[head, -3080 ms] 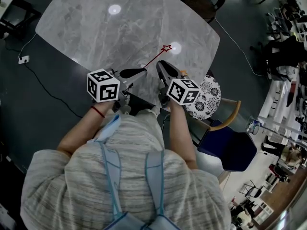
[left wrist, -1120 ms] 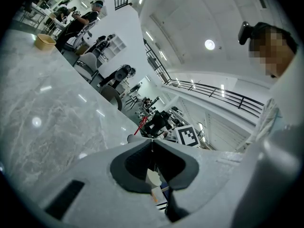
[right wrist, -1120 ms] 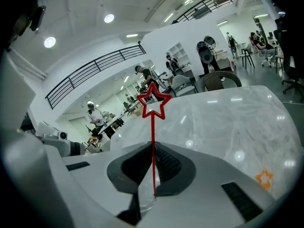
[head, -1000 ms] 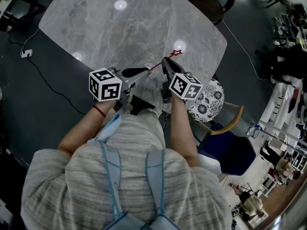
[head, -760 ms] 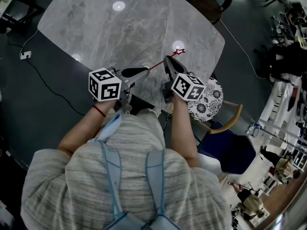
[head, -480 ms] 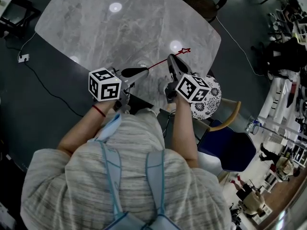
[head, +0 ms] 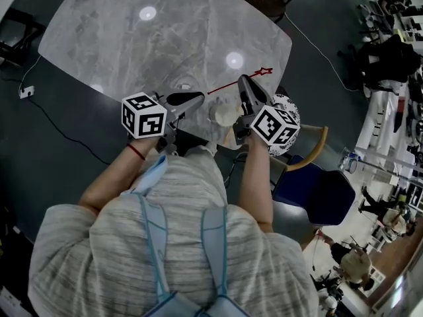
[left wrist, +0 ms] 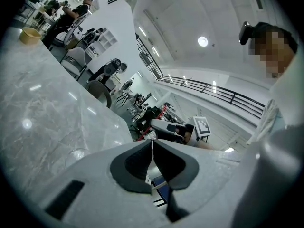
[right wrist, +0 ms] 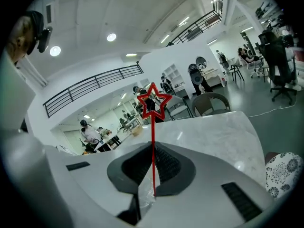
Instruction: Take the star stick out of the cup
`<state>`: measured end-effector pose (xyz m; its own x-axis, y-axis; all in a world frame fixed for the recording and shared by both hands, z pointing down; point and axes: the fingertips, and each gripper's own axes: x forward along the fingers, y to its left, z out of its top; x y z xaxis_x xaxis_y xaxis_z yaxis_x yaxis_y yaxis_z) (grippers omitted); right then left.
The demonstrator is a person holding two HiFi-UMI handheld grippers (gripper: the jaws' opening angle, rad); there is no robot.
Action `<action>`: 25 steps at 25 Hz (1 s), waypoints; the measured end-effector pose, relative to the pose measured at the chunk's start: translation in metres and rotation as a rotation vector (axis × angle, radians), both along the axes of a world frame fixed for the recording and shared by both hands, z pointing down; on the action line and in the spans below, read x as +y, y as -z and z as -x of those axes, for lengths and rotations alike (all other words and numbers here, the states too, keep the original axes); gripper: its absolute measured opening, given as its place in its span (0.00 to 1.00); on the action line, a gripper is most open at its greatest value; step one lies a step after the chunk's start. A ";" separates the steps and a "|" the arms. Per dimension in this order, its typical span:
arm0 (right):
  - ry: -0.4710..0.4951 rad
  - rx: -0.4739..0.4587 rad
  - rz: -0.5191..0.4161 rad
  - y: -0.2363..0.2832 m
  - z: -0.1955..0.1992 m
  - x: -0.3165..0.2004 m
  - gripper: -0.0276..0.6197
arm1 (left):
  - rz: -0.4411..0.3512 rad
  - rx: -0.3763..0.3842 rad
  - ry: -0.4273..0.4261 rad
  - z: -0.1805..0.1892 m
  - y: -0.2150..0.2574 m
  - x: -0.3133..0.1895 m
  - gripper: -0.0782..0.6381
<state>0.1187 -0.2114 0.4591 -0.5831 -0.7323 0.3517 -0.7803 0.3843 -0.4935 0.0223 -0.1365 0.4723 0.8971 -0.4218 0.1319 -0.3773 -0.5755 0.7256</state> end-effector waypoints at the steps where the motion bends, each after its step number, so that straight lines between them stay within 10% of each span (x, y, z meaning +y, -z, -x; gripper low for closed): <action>1: -0.011 -0.006 0.003 0.002 -0.011 0.003 0.07 | -0.002 0.000 -0.007 -0.008 0.001 0.002 0.14; 25: 0.002 0.010 0.294 -0.033 -0.093 0.064 0.07 | -0.011 -0.005 -0.137 -0.062 0.005 0.015 0.14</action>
<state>0.2115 -0.1471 0.4920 -0.5796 -0.5971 0.5546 -0.7852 0.2272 -0.5760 0.0839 -0.1218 0.4674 0.9458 -0.2965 0.1321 -0.2977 -0.6302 0.7171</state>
